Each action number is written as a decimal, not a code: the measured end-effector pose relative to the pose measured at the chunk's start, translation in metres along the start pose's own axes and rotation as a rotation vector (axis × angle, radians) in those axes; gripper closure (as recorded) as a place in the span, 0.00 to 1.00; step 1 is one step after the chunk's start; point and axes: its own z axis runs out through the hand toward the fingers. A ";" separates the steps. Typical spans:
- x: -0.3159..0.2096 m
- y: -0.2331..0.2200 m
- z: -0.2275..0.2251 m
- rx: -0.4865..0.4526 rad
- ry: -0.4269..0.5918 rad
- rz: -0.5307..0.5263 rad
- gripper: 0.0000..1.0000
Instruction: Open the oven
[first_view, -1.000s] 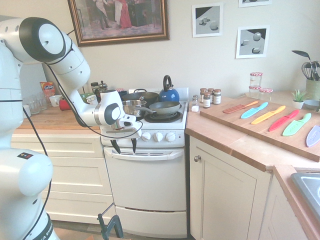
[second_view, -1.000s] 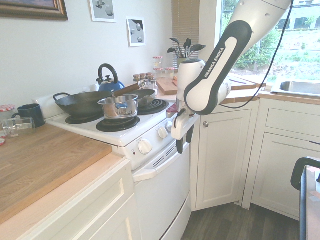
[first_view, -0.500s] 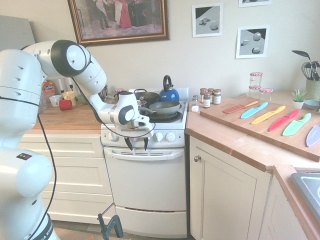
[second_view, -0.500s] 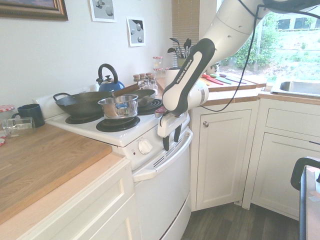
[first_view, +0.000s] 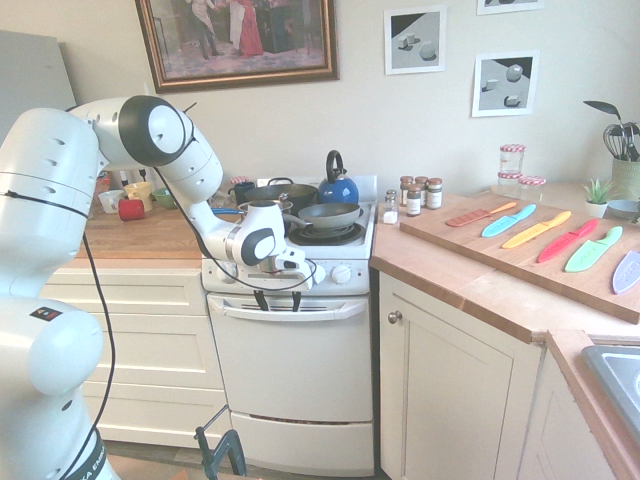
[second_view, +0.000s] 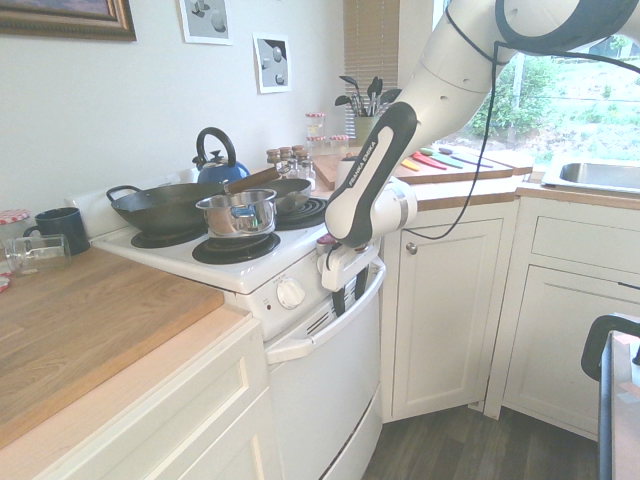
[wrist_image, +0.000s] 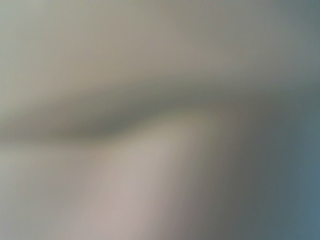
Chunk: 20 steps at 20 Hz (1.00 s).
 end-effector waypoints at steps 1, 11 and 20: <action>-0.003 0.009 0.004 0.003 0.014 -0.018 0.00; -0.098 0.174 0.043 -0.056 -0.070 0.020 0.00; -0.141 0.181 -0.038 -0.047 -0.069 -0.011 0.00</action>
